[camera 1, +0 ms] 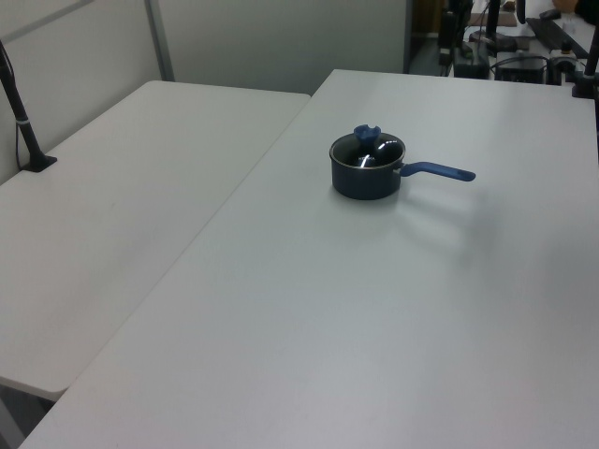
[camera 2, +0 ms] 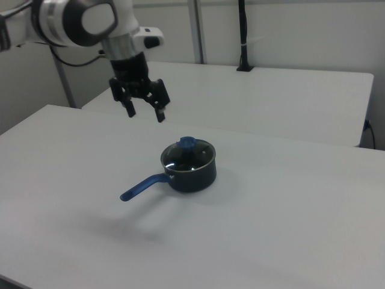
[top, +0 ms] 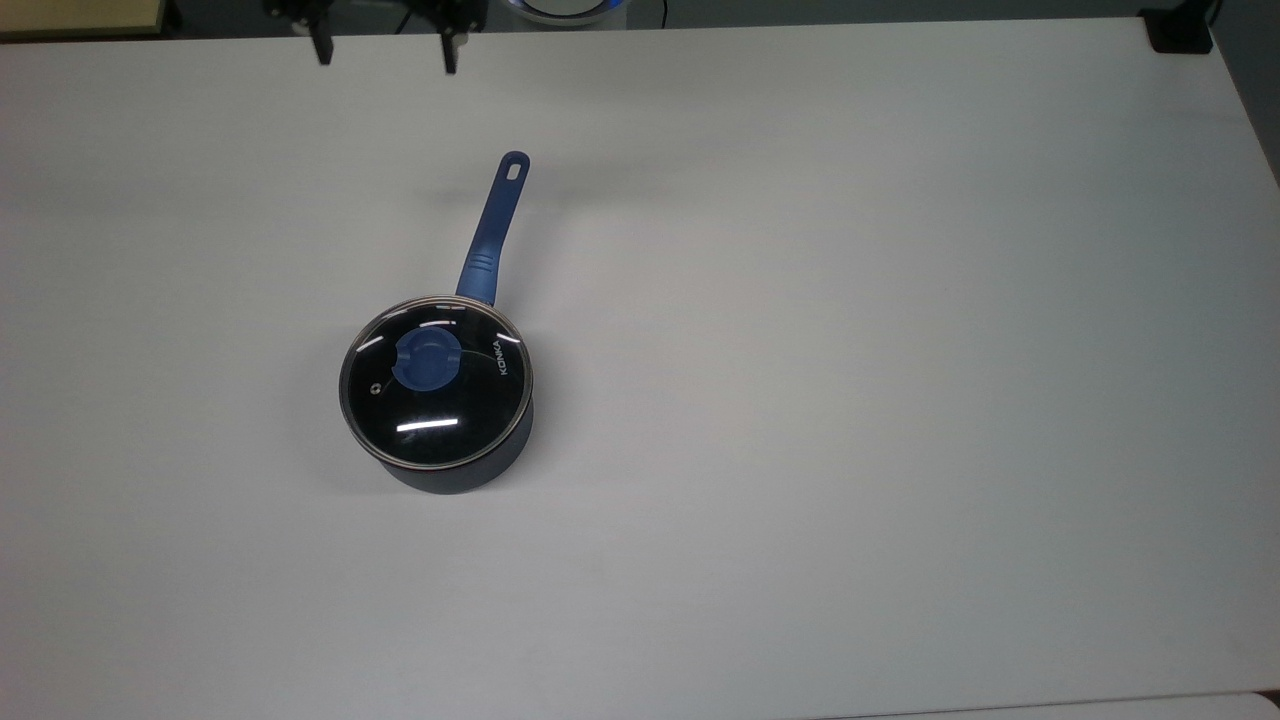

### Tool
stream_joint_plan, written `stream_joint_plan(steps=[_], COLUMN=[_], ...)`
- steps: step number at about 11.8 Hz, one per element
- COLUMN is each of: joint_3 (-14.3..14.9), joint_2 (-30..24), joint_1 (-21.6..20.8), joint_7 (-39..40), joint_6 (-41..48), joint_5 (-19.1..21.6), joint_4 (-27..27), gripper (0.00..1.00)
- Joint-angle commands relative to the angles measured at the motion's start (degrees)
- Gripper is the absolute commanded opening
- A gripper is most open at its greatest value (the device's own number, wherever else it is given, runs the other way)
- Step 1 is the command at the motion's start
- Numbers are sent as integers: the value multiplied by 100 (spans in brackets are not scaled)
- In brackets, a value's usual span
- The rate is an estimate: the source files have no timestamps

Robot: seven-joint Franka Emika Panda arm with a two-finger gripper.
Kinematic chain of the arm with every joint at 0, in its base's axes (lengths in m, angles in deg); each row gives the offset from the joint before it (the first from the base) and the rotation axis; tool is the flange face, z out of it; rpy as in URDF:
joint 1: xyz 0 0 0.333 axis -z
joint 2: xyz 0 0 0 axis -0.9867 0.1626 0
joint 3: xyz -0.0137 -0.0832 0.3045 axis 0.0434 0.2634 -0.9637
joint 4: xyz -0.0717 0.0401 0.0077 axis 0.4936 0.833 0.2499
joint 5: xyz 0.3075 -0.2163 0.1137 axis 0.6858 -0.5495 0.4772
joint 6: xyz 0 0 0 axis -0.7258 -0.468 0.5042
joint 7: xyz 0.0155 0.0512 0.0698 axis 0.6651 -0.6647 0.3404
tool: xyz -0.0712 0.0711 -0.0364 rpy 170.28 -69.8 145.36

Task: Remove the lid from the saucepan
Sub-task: 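Move the open gripper toward the saucepan's blue lid knob, then lower the gripper over the blue knob of the glass lid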

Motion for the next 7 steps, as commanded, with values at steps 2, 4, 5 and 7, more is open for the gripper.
stream_joint_plan(steps=[2,4,5,7], joint_3=[32,14,6,-3], joint_2=[885,1464,1702,2098], joint_1=[37,28,28,37], joint_7=[-1438,-2118,-2147,-2147], joint_6=[-1111,-1842,-2001,-2492], joint_5=[144,83,48,38], joint_4=[329,355,460,487], gripper=[100,100,100,100])
